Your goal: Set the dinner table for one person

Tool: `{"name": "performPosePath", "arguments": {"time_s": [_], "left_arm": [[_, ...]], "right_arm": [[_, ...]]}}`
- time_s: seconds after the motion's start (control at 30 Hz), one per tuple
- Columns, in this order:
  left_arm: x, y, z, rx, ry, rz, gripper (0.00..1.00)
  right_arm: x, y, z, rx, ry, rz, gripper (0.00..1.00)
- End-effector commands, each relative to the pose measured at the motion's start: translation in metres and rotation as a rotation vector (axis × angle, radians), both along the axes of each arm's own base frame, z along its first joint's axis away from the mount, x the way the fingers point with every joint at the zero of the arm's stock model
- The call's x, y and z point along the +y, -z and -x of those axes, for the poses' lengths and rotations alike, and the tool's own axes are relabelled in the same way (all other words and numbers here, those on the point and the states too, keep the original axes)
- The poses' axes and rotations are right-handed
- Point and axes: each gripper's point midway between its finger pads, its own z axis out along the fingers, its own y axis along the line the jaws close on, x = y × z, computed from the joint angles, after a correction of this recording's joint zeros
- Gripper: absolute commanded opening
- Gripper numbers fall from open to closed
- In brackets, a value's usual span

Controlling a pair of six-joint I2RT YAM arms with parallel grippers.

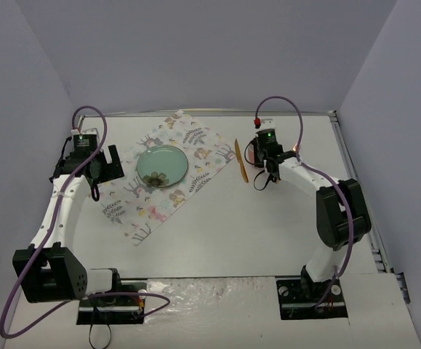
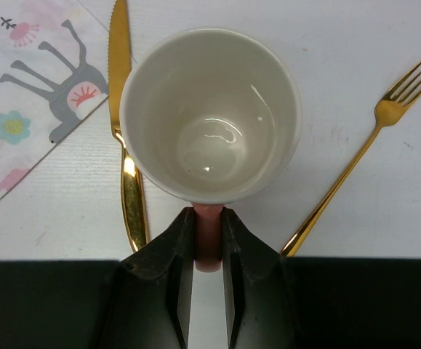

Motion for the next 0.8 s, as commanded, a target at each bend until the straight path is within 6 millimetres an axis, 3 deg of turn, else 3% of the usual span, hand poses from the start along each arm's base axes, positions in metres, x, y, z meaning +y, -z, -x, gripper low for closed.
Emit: {"name": "performPosePath", "arguments": {"time_s": [0.0,0.13,0.27,0.43,0.57,0.77], "left_arm": [[0.000,-0.022,-0.006,-0.085,0.009,-0.012,0.97],[-0.001,-0.020,-0.006,-0.080,0.010,-0.011,0.97],[-0.001,-0.021,-0.006,-0.084,0.010,-0.010,0.97],[-0.003,-0.020,-0.007,-0.081,0.014,-0.004,0.97],[-0.002,-0.020,-0.007,-0.085,0.012,-0.004,0.97],[-0.002,-0.019,-0.007,-0.081,0.011,-0.004,0.97]], "right_arm": [[0.008,-0.084,-0.027,-0.267,-0.073,-0.054,0.00],[0.008,-0.086,-0.026,-0.271,-0.085,-0.048,0.00],[0.005,-0.070,-0.018,-0.248,-0.105,-0.049,0.00],[0.009,-0.070,-0.014,-0.288,-0.130,-0.080,0.00],[0.015,-0.082,-0.018,-0.323,-0.156,-0.097,0.00],[0.037,-0.125,-0.040,-0.424,-0.264,-0.109,0.00]]}}
